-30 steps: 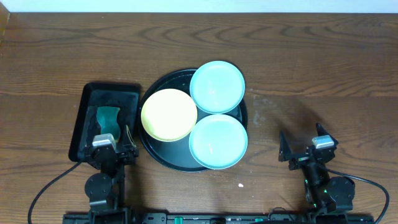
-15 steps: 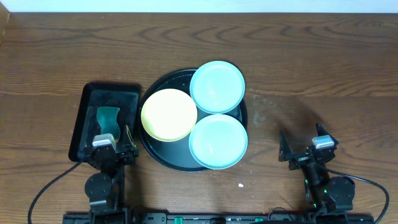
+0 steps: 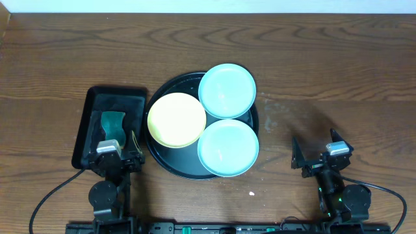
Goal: Clean dirty plates on tray and stack at the side
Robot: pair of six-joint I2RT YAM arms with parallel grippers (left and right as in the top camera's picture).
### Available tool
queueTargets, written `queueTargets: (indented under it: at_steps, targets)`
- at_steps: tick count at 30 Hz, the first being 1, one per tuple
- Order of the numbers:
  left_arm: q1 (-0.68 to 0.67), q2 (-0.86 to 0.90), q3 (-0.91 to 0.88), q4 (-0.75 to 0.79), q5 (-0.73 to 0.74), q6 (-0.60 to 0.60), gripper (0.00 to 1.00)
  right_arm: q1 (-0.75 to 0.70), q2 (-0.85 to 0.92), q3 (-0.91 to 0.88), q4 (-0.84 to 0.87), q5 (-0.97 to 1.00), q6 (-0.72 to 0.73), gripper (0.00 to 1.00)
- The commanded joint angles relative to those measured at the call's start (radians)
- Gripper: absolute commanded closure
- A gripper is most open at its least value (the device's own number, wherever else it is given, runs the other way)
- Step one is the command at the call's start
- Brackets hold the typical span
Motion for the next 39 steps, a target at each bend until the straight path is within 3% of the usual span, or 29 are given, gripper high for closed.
queueTargets:
  at_steps: [1, 39]
  targets:
    - [0.000, 0.006, -0.021, -0.029, -0.028, 0.009, 0.23, 0.008, 0.002, -0.002, -0.004, -0.005, 0.010, 0.01]
    - [0.000, 0.006, 0.018, -0.025, -0.031, -0.029, 0.24, 0.008, 0.017, 0.006, 0.050, 0.010, 0.063, 0.01]
